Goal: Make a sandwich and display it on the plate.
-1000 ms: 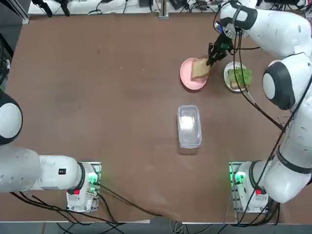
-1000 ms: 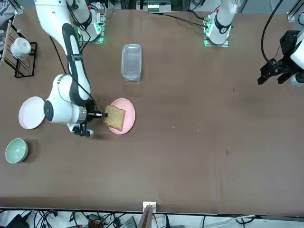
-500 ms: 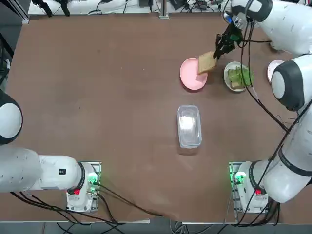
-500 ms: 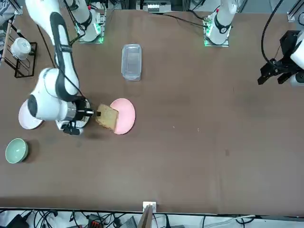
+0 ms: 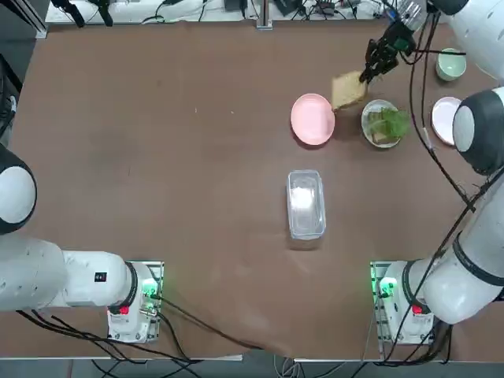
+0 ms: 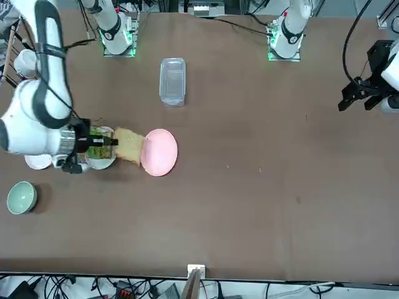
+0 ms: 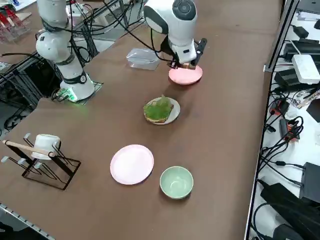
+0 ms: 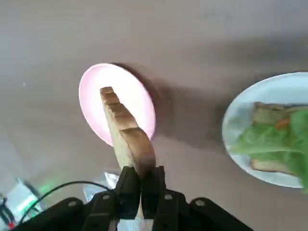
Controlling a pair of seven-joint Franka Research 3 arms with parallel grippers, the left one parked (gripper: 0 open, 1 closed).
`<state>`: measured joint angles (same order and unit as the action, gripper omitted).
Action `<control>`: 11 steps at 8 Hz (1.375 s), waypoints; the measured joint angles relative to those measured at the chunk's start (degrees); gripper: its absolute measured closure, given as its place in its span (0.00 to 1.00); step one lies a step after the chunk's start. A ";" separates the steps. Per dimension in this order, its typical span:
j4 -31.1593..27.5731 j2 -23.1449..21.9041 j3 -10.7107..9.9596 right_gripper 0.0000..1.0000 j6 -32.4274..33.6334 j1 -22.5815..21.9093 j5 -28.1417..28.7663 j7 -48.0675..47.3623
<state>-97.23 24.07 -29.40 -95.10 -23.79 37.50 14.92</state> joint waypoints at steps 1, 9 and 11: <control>0.00 0.05 -0.03 0.94 1.61 2.70 -0.09 4.66; 1.70 6.74 0.10 0.94 6.18 17.27 -0.20 31.96; 5.80 10.59 0.21 0.94 10.73 19.15 -0.14 32.95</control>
<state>-91.43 34.66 -29.19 -84.36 -4.65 37.36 47.88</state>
